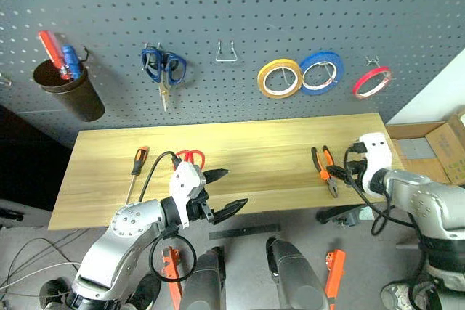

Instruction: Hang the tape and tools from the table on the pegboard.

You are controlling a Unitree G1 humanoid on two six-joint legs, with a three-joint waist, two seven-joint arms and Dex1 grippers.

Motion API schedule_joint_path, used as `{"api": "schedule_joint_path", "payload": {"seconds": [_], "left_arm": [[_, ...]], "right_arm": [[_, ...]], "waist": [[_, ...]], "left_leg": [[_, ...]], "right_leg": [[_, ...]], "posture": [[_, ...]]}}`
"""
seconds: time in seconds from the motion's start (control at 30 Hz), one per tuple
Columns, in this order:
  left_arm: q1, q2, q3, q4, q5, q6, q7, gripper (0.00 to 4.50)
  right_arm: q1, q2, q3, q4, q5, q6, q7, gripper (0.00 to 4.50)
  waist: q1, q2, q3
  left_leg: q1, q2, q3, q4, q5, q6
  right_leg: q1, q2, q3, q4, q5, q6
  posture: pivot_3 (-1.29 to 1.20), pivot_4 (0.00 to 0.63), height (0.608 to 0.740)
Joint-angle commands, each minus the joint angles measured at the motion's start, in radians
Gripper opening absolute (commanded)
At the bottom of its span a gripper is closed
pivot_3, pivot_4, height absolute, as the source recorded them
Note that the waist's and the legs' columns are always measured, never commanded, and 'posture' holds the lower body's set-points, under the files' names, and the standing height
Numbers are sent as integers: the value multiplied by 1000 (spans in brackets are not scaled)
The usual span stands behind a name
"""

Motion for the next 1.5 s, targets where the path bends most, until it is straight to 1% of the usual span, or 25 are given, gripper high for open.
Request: {"api": "schedule_joint_path", "payload": {"seconds": [0.03, 0.1, 0.17, 0.2, 0.3, 0.37, 0.4, 0.6, 0.87, 0.93, 1.23, 1.47, 1.5], "left_arm": [[47, 21, 13, -54, 17, -31, -4, 4500], [64, 25, 16, -61, 16, -34, 0, 4500], [70, 24, 17, -66, 15, -32, 5, 4500], [72, 23, 17, -67, 14, -31, 6, 4500], [66, 11, 13, -70, 6, -22, 16, 4500], [62, 7, 10, -69, 4, -19, 20, 4500], [61, 8, 10, -69, 4, -19, 20, 4500], [57, 6, 10, -67, -1, -14, 25, 4500], [47, 1, 8, -70, -4, -3, 34, 4500], [47, 1, 9, -72, -6, -1, 37, 4500], [51, 0, 13, -95, -16, 20, 60, 4500], [28, -5, 6, -99, -20, 30, 68, 4500], [26, -3, 9, -98, -21, 32, 67, 4500]], "right_arm": [[-64, 19, 54, 119, -85, -46, -18, 2979], [-82, 27, 55, 152, -108, -62, -19, 2979], [-89, 33, 41, 157, -118, -55, -21, 2979], [-90, 36, 35, 155, -120, -49, -21, 2979], [-84, 43, 15, 126, -119, -16, -25, 3579], [-82, 47, 9, 116, -124, -1, -28, 4247], [-82, 49, 7, 114, -126, 3, -28, 4486], [-92, 57, 17, 165, -156, 8, -24, 4486], [-151, 79, 67, 358, -223, -117, 17, 4486], [-162, 82, 73, 385, -233, -136, 28, 4486], [-178, 109, 113, 467, -279, -192, 67, 4486], [-217, 118, 127, 600, -333, -286, 81, 4486], [-219, 118, 127, 607, -339, -286, 82, 4310]], "waist": [[8, 0, 0], [13, 1, -1], [19, 1, -2], [22, 1, -2], [25, 1, -2], [25, 1, -2], [25, 1, -2], [23, 1, -2], [16, 1, -2], [16, 1, -2], [16, 1, -2], [15, 1, -2], [16, 1, -2]], "left_leg": [[-1, 0, 0, 0, 0, 0], [-4, 0, 1, -1, 0, 0], [-15, 0, 1, 0, 0, 0], [-19, 0, 1, 0, 0, 0], [-21, -1, 0, 0, 0, 0], [-21, -1, 0, 0, 0, 0], [-21, -1, 0, 1, 0, 0], [-20, 0, 1, 3, 1, 1], [-20, 0, 2, 5, 1, 2], [-20, 0, 2, 5, 1, 2], [-20, 0, 2, 5, 1, 2], [-20, 0, 2, 10, 1, 2], [-20, 0, 1, 12, 1, 2]], "right_leg": [[0, 0, 0, 0, 1, 1], [-4, 0, 0, 0, 2, 4], [-16, -1, 0, 1, 3, 3], [-19, -1, -1, 2, 5, -1], [-20, -2, -2, 1, 6, 0], [-20, -3, -2, 1, 6, 0], [-20, -3, -2, 1, 6, 0], [-19, -1, -1, 2, 6, 4], [-18, -1, 0, 2, 8, 3], [-18, -1, 0, 2, 10, 0], [-18, -1, 0, 2, 10, 0], [-16, 0, 0, 2, 12, 2], [-16, 0, 0, 3, 12, 3]], "posture": [[-74, 267, 740], [-67, 266, 740], [-67, 267, 740], [-69, 267, 740], [-77, 272, 740], [-78, 273, 740], [-79, 273, 740], [-77, 274, 740], [-67, 278, 740], [-67, 278, 740], [-55, 283, 740], [-45, 277, 740], [-45, 278, 740]]}}
